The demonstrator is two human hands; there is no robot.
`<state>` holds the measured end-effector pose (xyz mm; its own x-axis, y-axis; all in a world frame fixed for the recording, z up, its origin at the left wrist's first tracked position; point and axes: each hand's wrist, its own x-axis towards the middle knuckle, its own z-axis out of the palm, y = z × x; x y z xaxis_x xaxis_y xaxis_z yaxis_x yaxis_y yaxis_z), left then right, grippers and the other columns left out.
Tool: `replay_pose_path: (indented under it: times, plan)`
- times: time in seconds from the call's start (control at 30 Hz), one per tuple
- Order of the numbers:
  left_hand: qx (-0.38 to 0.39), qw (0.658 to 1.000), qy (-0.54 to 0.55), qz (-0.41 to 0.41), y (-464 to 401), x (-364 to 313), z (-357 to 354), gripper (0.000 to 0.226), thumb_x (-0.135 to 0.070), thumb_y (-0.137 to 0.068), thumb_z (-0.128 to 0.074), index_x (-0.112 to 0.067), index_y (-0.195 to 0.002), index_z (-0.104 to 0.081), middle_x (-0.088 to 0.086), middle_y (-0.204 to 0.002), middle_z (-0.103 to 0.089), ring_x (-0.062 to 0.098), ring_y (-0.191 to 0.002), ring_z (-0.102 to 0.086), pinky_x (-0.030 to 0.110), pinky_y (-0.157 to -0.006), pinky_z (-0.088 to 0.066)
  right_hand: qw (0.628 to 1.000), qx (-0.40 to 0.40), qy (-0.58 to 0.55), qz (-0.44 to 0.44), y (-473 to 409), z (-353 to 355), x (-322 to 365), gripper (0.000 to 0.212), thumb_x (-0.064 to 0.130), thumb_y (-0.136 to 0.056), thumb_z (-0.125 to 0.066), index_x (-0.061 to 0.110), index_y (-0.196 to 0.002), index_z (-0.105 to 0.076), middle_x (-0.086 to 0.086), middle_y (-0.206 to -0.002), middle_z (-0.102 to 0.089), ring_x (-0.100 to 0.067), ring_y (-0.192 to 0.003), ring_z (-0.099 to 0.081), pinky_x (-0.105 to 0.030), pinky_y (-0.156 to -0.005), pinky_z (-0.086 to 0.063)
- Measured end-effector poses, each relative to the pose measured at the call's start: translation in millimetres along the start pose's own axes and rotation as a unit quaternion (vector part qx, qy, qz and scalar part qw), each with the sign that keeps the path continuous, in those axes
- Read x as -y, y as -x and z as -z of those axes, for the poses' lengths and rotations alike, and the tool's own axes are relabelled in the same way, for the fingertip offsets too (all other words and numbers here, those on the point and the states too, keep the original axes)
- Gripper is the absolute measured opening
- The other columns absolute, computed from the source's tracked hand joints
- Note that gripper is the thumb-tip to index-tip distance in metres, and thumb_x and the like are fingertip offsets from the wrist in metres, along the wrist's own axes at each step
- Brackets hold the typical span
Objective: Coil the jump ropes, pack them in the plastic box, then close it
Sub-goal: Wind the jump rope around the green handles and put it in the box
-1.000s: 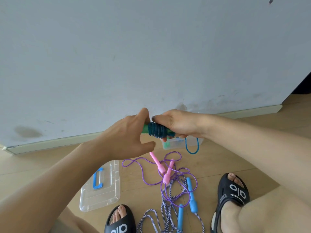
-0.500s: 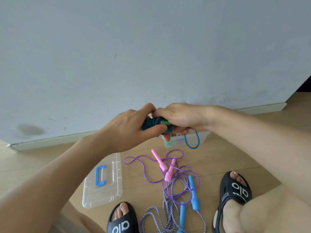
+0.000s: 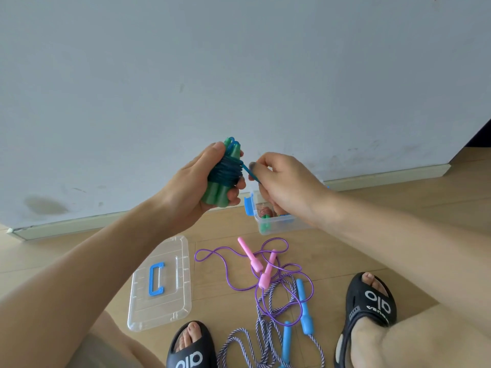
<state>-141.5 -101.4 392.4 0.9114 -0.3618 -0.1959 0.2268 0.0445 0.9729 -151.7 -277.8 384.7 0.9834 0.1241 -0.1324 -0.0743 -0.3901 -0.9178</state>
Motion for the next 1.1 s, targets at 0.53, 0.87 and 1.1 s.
replay_pose_path:
  times: [0.53, 0.87, 1.1]
  plan:
    - [-0.121, 0.967, -0.217, -0.049, -3, 9, -13, 0.028, -0.04, -0.103, -0.044, -0.017, -0.095, -0.058, -0.014, -0.057, -0.055, 0.003, -0.046, -0.05, 0.011, -0.045, -0.039, 0.963, 0.199, -0.181, 0.005, 16, 23, 22, 0.043, 0.021, -0.08, -0.046, -0.004, -0.111, -0.063, -0.02, -0.1, -0.074, -0.031, -0.088, -0.072, -0.042, -0.077, -0.056]
    - [-0.083, 0.971, -0.21, -0.078, -1, 9, -21, 0.031, -0.042, -0.106, -0.032, -0.018, -0.092, -0.046, -0.022, -0.052, -0.052, 0.001, -0.051, -0.045, 0.008, -0.048, -0.037, 0.99, 0.073, -0.067, 0.105, 19, 15, 16, 0.025, 0.017, -0.105, -0.045, 0.005, -0.089, -0.06, -0.015, -0.079, -0.075, -0.027, -0.064, -0.069, -0.035, -0.058, -0.056]
    - [-0.093, 0.968, -0.213, -0.095, -1, 10, -28, 0.027, -0.04, -0.108, -0.024, -0.022, -0.098, -0.042, -0.012, -0.075, -0.049, -0.005, -0.056, -0.046, 0.009, -0.055, -0.037, 0.977, -0.035, -0.211, 0.023, 20, -2, 23, 0.024, 0.011, -0.098, -0.049, -0.009, -0.094, -0.062, -0.019, -0.077, -0.075, -0.037, -0.074, -0.073, -0.036, -0.068, -0.061]
